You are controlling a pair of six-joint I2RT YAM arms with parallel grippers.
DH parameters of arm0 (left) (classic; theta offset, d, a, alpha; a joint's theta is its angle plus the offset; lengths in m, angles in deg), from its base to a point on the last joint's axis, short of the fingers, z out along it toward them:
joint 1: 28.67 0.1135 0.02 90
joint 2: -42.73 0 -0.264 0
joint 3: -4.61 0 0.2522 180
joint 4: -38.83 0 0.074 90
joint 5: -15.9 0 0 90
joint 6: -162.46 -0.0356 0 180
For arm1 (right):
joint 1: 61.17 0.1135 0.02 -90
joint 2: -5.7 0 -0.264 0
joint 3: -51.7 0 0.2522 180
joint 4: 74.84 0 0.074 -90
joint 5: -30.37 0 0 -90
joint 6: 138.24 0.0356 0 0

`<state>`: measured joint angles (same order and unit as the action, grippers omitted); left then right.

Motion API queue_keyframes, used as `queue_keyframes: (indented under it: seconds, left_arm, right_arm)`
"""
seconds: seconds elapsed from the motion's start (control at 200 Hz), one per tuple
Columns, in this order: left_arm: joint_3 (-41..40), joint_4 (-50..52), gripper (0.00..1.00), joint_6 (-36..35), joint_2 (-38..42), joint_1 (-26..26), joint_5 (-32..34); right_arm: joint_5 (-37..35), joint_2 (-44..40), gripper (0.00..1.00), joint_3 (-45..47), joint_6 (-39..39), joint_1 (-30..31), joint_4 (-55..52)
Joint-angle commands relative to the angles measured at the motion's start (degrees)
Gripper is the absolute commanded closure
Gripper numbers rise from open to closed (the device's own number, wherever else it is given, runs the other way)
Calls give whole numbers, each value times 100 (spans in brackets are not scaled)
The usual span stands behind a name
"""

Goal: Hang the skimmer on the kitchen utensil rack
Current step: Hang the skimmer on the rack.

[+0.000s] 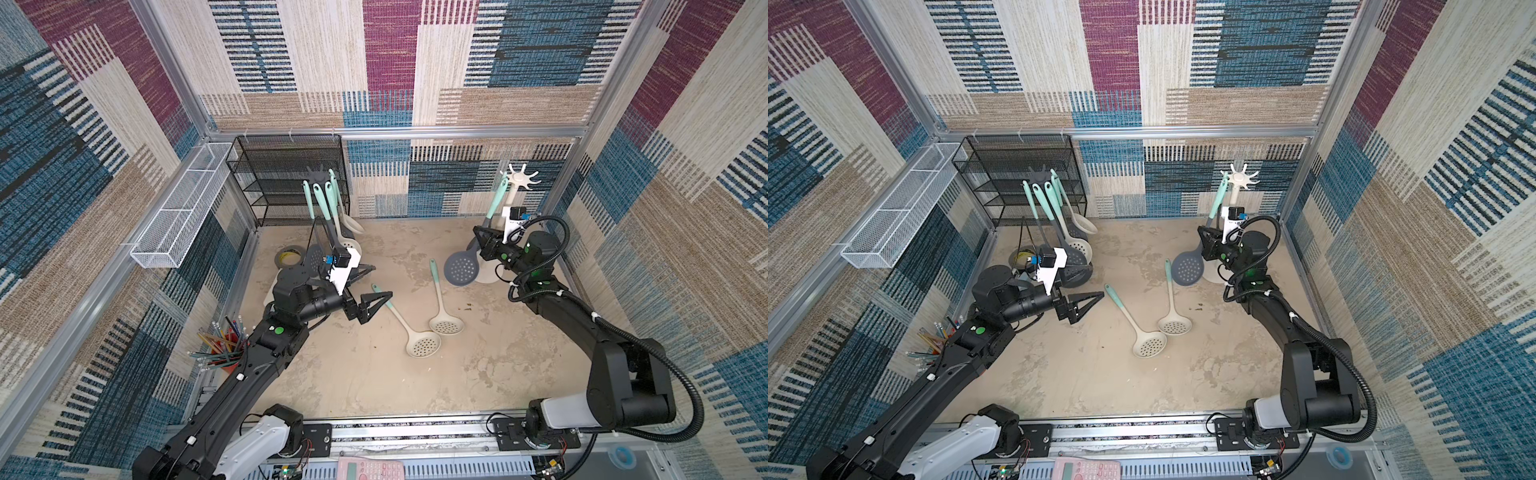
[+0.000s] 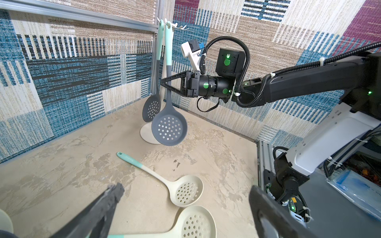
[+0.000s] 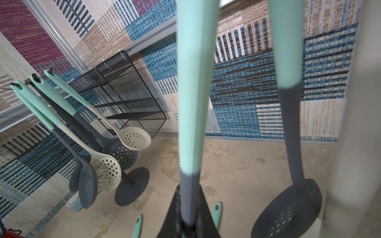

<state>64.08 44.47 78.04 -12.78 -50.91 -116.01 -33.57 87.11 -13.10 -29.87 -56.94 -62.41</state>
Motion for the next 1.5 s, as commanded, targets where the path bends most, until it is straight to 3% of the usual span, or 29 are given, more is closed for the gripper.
queue_keyframes:
  seconds: [0.0,0.215,0.371,0.711,0.967,1.237,1.493]
  left_arm:
    - [22,-175,0,-31,-16,0,20]
    - [43,-129,0,-37,-6,3,74]
    - [50,-119,0,11,-11,1,112]
    - [269,460,0,-14,-144,-50,974]
    - [255,655,1,-110,-84,-284,1719]
    - [270,949,3,-396,13,-687,2633]
    - [315,1060,4,-427,-30,-890,2845]
  right_arm:
    - [-257,-19,87,-68,165,-2,-341]
    - [-693,-523,57,-86,-22,-1,-611]
    - [-856,-958,47,-5,-194,-4,-855]
    - [-1177,-1884,44,718,-443,98,-1390]
    - [-1610,-2161,45,1046,-508,755,-1883]
    - [-1889,-1958,46,1407,-127,1510,-1935]
    - [-2284,-1579,48,1686,297,1840,-1785]
